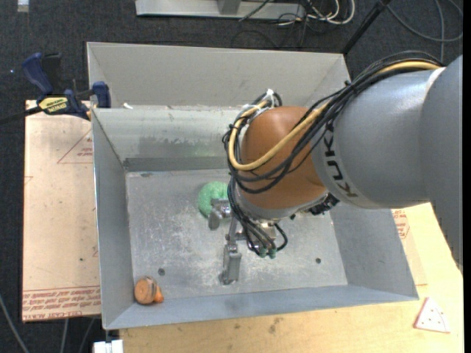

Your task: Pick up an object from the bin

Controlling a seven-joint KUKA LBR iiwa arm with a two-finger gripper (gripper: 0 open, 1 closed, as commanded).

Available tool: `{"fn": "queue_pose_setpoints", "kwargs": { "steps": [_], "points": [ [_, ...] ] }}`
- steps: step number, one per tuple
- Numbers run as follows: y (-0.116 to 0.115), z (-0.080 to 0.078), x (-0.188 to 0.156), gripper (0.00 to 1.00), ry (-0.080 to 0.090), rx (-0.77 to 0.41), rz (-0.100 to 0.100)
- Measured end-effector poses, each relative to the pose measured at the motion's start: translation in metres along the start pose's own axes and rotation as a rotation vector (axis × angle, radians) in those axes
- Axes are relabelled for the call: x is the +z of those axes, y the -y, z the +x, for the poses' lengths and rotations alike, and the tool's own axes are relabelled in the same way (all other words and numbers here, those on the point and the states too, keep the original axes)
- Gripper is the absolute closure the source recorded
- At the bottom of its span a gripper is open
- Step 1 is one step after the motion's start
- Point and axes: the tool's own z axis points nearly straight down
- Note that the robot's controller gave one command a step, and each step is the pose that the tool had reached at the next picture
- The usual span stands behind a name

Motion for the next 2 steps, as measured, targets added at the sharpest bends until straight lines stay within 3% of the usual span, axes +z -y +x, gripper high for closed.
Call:
{"fn": "queue_pose_setpoints", "kwargs": {
  "steps": [1, 2],
  "points": [
    [0.001, -0.002, -0.004, 0.00, 0.007, 0.003, -0.001],
    [0.010, -0.058, -0.029, 0.00, 0.008, -0.013, -0.001]
  ]
}}
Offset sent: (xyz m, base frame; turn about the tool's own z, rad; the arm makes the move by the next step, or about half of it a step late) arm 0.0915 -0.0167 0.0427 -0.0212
